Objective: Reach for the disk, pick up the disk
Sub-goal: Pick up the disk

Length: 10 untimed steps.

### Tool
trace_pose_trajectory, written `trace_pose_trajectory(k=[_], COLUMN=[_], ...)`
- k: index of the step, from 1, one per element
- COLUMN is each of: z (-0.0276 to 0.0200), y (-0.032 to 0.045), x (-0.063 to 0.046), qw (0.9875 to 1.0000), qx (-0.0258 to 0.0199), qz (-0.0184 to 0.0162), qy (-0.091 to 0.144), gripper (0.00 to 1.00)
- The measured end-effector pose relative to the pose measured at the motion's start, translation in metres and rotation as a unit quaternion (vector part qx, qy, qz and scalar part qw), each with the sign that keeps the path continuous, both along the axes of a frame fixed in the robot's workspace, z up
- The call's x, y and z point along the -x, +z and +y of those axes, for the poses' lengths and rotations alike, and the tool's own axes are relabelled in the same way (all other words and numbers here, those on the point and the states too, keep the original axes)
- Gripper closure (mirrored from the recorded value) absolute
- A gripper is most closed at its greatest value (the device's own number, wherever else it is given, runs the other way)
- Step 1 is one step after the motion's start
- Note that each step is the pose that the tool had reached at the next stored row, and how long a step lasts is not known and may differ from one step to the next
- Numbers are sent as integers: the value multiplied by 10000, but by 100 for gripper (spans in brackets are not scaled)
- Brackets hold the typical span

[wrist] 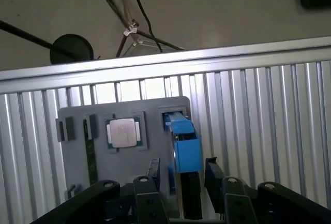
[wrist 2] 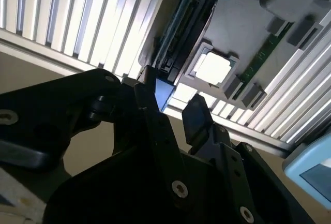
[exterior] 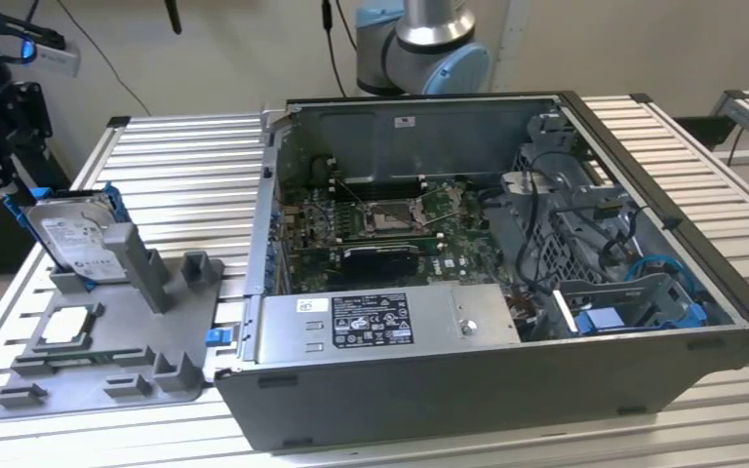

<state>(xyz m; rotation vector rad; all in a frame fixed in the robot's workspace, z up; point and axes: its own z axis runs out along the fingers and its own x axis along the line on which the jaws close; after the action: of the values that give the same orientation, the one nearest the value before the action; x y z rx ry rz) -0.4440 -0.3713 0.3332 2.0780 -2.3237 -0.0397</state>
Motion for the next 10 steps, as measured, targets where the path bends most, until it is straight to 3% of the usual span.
trace_pose_trajectory(k=[10], z=[1], y=[-182], x=[12], qw=[9999], qx=[-1], qz=[-1], qy=[133], gripper=[0])
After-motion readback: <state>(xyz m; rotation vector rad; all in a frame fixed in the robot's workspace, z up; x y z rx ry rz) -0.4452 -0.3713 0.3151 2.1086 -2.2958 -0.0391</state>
